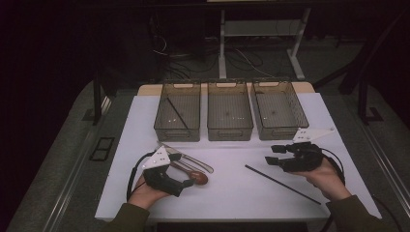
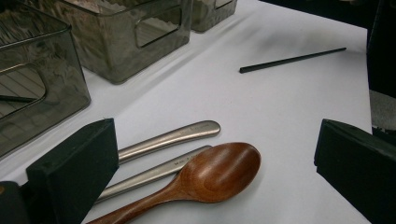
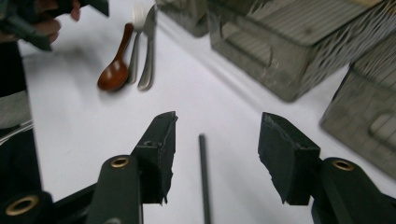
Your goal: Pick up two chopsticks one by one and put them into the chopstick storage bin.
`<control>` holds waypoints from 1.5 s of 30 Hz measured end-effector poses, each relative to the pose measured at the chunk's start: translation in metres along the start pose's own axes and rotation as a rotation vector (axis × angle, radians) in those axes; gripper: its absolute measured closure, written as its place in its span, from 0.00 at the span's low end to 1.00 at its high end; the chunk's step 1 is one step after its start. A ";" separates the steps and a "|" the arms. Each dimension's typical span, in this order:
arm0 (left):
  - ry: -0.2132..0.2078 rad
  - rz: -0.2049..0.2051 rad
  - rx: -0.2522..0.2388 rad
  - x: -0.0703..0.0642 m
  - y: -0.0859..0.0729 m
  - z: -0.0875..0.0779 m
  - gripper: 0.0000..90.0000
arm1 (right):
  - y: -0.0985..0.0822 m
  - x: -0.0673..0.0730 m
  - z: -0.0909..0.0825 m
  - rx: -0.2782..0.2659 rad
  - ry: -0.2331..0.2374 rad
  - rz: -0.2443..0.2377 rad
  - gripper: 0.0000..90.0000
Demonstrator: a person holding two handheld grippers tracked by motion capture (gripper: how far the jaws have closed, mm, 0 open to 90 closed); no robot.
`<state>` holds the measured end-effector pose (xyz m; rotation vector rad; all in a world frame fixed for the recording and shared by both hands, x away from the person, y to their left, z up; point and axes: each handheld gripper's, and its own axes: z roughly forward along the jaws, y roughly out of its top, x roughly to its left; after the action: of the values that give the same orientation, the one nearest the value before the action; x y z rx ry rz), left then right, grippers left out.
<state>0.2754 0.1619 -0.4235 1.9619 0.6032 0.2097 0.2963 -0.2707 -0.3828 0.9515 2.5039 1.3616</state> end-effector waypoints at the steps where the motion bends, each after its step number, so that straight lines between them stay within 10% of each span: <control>1: 0.000 0.001 0.002 0.000 0.000 0.000 0.00 | -0.003 0.000 -0.001 0.005 0.004 0.002 0.49; 9: -0.001 0.010 0.015 -0.001 -0.001 0.000 0.00 | -0.024 0.004 -0.008 0.010 0.001 0.017 0.36; 21: 0.005 0.004 0.006 0.000 -0.001 -0.002 0.00 | -0.057 0.001 -0.013 0.110 0.026 0.005 0.71; 45: 0.008 0.002 0.012 -0.002 -0.001 -0.001 0.00 | -0.090 0.001 -0.015 0.248 -0.041 -0.045 0.91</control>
<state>0.2731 0.1617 -0.4241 1.9747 0.6090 0.2155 0.2478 -0.3161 -0.4456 0.9472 2.6895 1.0243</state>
